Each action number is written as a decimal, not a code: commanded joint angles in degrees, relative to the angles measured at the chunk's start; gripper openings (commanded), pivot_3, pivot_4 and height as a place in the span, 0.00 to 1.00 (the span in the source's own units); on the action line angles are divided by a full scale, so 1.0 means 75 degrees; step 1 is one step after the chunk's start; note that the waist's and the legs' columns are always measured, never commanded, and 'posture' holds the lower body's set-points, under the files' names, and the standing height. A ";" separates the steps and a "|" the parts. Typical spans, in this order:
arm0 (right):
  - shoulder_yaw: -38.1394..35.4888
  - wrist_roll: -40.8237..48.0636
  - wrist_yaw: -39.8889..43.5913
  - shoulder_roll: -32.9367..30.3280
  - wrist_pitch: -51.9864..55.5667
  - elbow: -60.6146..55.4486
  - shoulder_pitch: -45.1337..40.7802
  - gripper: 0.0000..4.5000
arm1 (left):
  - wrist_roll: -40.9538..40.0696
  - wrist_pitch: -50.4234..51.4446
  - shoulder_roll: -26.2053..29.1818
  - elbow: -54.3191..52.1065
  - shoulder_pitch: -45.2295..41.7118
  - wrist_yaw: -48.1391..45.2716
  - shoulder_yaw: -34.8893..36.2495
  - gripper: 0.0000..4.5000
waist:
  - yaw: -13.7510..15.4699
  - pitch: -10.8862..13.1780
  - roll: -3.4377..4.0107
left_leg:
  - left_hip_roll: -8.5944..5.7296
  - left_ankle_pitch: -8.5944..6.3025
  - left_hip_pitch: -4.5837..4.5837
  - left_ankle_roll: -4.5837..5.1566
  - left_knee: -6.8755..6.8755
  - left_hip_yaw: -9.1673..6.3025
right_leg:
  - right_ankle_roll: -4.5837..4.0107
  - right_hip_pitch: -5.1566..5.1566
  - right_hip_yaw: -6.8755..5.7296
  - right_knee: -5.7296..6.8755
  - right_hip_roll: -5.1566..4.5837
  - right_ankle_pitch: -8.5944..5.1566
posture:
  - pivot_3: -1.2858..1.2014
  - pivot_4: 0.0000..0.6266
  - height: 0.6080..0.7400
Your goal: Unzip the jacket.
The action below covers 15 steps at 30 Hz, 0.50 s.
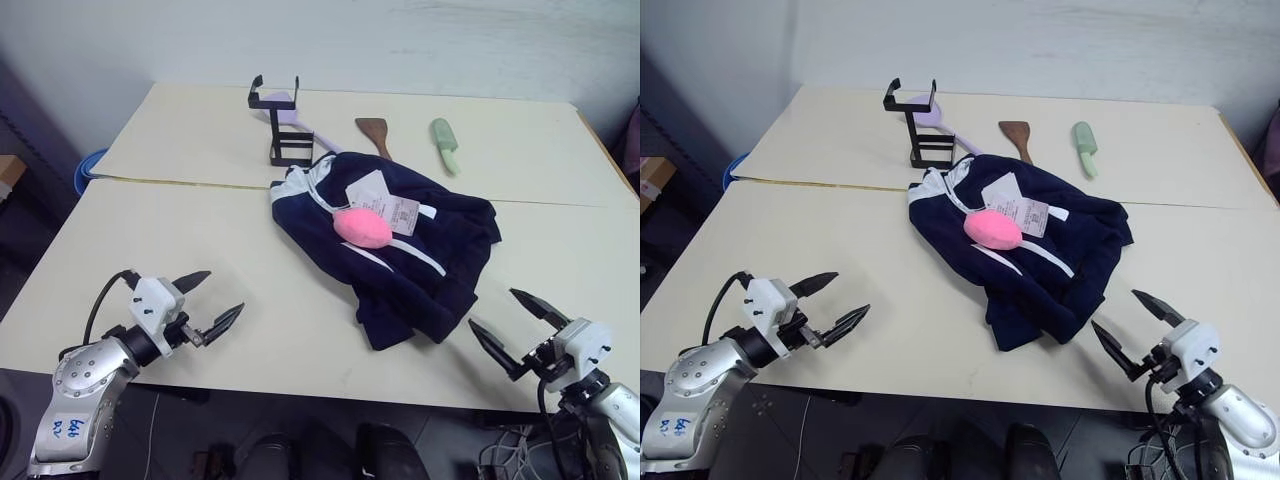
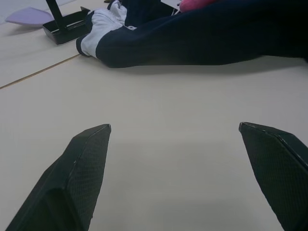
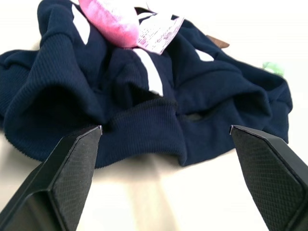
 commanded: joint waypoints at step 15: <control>0.0234 0.0307 -0.0125 0.0104 0.0765 -0.0953 0.0336 0.99 | -0.0668 -0.0055 0.0497 0.0136 0.0065 -0.0943 0.0349 1.00 | -0.0006 0.0003 0.0008 | 0.0001 0.0000 0.0002 -0.0002 0.0001 -0.0006 | 0.0000 0.0002 0.0000 0.0001 -0.0005 0.0000 | 0.52 0.24 1.00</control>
